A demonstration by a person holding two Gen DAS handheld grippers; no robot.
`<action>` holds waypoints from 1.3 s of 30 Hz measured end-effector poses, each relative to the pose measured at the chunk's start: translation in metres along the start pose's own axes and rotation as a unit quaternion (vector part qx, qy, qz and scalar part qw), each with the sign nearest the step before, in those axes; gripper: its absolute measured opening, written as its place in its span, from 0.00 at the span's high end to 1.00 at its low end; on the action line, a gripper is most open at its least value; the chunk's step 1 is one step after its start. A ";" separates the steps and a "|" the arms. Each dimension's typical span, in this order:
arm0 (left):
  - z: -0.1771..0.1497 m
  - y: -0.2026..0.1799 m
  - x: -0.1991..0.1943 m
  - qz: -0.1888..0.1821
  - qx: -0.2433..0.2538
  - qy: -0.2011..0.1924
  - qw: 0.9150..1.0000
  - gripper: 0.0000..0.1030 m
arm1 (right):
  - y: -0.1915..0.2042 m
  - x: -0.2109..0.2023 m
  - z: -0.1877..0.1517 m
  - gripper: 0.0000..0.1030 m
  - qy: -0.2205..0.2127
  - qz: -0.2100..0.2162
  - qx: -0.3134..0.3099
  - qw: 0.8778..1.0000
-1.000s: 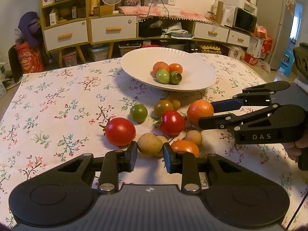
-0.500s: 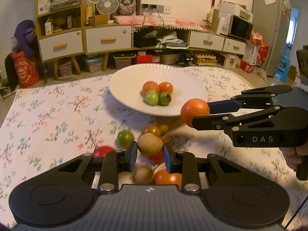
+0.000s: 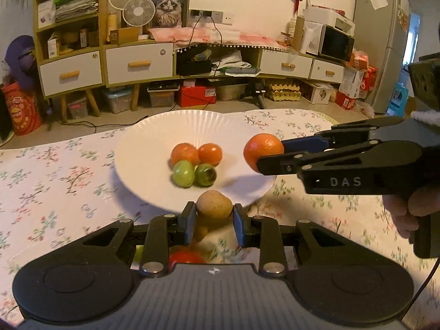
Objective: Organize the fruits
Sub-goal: 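Carry the kiwi and tangerine over the white plate and open both tools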
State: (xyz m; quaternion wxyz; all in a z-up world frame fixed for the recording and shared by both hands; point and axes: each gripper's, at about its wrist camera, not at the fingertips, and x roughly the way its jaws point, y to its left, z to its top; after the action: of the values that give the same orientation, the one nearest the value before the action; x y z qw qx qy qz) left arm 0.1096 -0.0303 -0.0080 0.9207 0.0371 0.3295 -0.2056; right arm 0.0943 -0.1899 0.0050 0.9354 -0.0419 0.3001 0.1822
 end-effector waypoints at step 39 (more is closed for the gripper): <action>0.015 -0.013 0.021 0.001 0.016 0.006 1.000 0.63 | -0.023 0.019 0.012 0.52 0.022 0.010 0.050 0.998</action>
State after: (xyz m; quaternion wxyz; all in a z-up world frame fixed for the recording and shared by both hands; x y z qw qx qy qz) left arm 0.1281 -0.0532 -0.0084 0.9182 0.0536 0.3315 -0.2101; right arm 0.1237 -0.2035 0.0030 0.9278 0.0036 0.3294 0.1751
